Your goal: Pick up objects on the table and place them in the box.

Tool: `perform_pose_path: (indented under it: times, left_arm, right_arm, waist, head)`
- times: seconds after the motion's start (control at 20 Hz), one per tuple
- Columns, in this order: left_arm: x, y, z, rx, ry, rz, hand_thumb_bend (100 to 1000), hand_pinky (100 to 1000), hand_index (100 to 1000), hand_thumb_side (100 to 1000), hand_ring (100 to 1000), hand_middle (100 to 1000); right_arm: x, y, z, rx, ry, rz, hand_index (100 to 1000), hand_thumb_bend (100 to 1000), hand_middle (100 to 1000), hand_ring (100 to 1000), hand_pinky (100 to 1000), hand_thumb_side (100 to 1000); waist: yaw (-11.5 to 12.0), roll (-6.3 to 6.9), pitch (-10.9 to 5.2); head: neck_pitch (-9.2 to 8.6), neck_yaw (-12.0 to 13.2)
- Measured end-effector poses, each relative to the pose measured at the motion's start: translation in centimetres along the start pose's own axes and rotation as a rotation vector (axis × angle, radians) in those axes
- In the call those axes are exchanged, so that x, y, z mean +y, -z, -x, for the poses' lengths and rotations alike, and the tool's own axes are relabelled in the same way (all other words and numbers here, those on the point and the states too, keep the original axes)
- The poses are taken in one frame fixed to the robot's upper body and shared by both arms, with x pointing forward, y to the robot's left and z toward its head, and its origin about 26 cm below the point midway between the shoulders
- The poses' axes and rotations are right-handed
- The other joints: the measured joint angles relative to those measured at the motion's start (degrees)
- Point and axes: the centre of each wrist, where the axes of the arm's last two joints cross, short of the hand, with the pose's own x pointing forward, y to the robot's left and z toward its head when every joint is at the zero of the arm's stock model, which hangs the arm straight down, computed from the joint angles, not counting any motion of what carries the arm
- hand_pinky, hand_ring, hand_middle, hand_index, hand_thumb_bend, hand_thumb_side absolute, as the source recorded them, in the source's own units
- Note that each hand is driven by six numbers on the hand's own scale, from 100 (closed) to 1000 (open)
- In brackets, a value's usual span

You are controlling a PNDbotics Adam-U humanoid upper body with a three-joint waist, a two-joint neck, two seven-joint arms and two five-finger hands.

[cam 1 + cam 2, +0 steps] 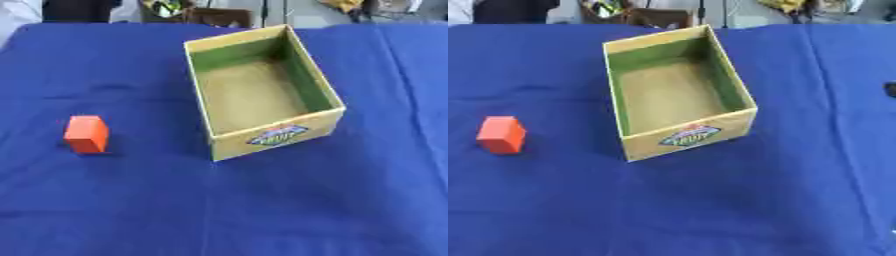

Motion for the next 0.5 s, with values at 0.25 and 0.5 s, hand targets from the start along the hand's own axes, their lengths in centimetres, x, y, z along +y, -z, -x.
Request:
perform_pose_path:
  times: [0.25, 0.5]
  left_arm:
    - [0.00, -0.01, 0.00, 0.000, 0.000, 0.000, 100, 315, 682, 1000, 552, 523]
    - [0.28, -0.23, -0.01, 0.004, 0.010, 0.002, 100, 304, 710, 1000, 552, 530]
  right_arm:
    - [0.00, 0.00, 0.00, 0.001, -0.005, -0.001, 725, 100, 574, 707, 777, 793]
    - [0.00, 0.00, 0.00, 0.002, -0.006, -0.001, 725, 100, 574, 707, 777, 795]
  waist:
    - [0.03, 0.05, 0.00]
    - [0.03, 0.09, 0.00]
  head:
    - [0.49, 0.33]
    - [0.49, 0.45]
